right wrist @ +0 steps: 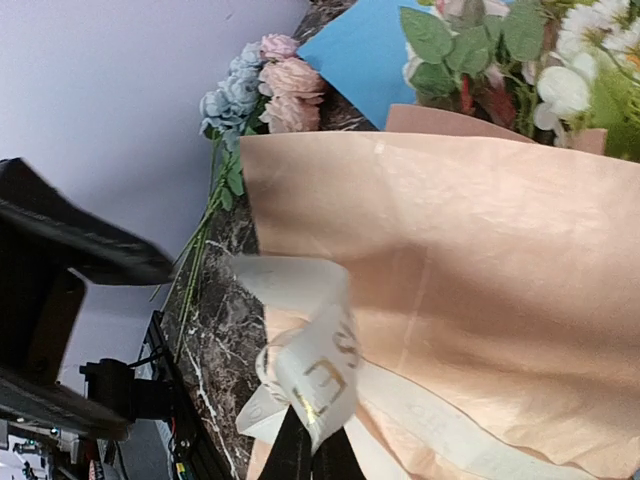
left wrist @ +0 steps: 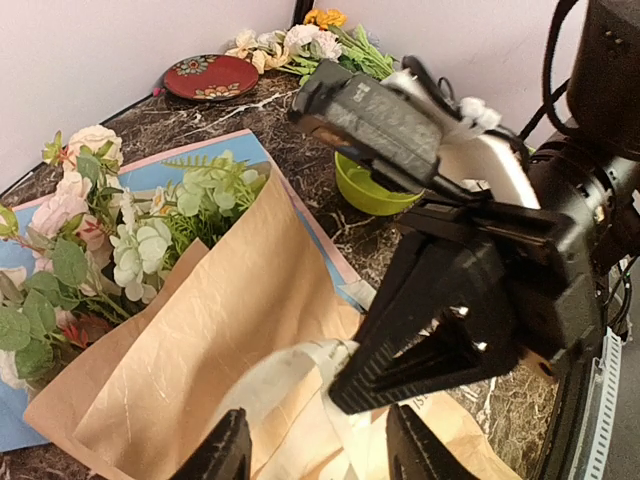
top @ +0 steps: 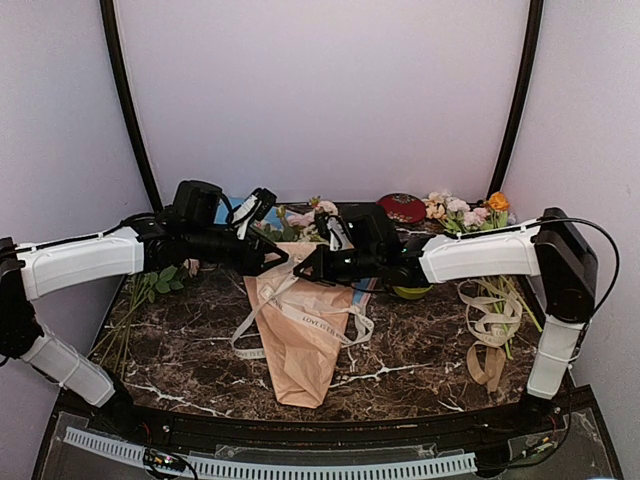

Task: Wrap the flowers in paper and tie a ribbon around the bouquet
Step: Cross the ribbon over the folded bouquet.

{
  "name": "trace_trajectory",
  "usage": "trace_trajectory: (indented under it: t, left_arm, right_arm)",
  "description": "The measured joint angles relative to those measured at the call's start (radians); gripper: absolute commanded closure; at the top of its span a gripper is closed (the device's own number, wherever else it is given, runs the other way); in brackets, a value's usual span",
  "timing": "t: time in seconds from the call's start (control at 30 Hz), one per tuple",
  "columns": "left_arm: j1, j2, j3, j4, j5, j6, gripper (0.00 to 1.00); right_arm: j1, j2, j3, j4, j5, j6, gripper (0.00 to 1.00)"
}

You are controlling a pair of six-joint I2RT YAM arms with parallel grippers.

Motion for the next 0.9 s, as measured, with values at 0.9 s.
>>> trace_trajectory:
  t: [0.9]
  left_arm:
    - [-0.071, 0.248, 0.180, -0.490, -0.245, 0.110, 0.49]
  right_arm:
    - [-0.025, -0.040, 0.024, -0.165, 0.127, -0.102, 1.00]
